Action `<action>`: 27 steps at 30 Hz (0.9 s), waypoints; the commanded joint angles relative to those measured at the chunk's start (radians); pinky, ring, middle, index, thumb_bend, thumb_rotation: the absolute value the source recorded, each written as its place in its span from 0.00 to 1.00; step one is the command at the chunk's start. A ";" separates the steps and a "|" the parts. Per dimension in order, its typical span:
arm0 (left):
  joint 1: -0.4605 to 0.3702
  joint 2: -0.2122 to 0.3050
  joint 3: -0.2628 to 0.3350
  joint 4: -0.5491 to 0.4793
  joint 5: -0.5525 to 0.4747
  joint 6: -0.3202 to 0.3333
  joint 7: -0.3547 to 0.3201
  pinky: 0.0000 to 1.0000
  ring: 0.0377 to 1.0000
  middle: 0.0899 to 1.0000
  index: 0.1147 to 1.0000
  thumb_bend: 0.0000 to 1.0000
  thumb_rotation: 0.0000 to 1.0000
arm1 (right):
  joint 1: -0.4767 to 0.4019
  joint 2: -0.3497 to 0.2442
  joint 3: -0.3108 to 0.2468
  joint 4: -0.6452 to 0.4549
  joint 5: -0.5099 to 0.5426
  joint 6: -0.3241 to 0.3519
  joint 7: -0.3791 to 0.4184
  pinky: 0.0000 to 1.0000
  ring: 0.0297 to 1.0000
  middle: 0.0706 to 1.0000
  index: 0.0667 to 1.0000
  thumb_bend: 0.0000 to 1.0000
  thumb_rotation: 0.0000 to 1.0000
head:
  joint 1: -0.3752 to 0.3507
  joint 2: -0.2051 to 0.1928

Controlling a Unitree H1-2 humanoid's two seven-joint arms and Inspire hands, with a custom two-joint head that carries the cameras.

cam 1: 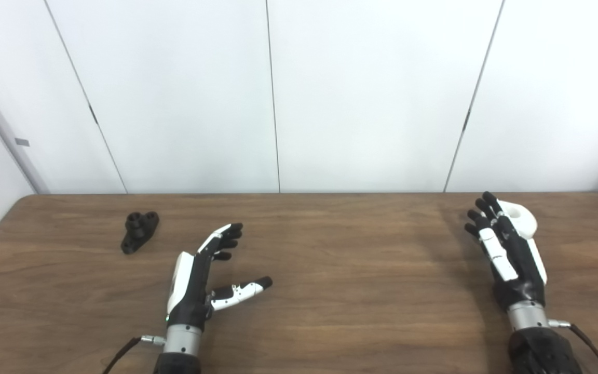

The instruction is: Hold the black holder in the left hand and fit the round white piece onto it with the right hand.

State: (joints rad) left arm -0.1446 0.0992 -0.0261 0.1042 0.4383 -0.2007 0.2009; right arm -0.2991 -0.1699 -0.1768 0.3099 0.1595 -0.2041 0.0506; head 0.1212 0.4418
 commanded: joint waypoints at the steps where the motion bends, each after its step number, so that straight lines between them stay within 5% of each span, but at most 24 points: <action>1: -0.025 0.028 -0.001 0.000 0.035 -0.056 0.039 0.66 0.71 0.75 0.77 0.95 0.18 | 0.006 0.000 0.001 0.016 -0.001 -0.040 0.003 0.84 0.88 0.92 0.92 0.39 0.64 | -0.001 0.001; 8: -0.089 0.122 -0.043 0.027 0.248 -0.060 0.133 0.73 0.80 0.80 0.79 0.94 0.25 | 0.008 0.002 0.008 0.026 -0.012 -0.052 0.005 0.84 0.88 0.92 0.92 0.39 0.65 | -0.009 0.000; 11: -0.107 0.150 -0.051 0.036 0.274 -0.070 0.155 0.80 0.82 0.80 0.78 0.94 0.26 | 0.007 0.005 0.006 0.028 -0.014 -0.051 0.000 0.84 0.88 0.91 0.92 0.39 0.64 | -0.011 -0.001; 27: -0.140 0.223 -0.035 0.027 0.412 -0.016 0.253 0.83 0.84 0.82 0.80 0.96 0.36 | 0.017 0.010 0.006 0.013 -0.018 -0.035 -0.007 0.83 0.87 0.91 0.91 0.38 0.62 | -0.011 -0.006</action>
State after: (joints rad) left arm -0.2397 0.2986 -0.0732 0.1553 0.8272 -0.2223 0.4130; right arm -0.3012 -0.1717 -0.1737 0.3162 0.1408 -0.2178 0.0465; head 0.1089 0.4341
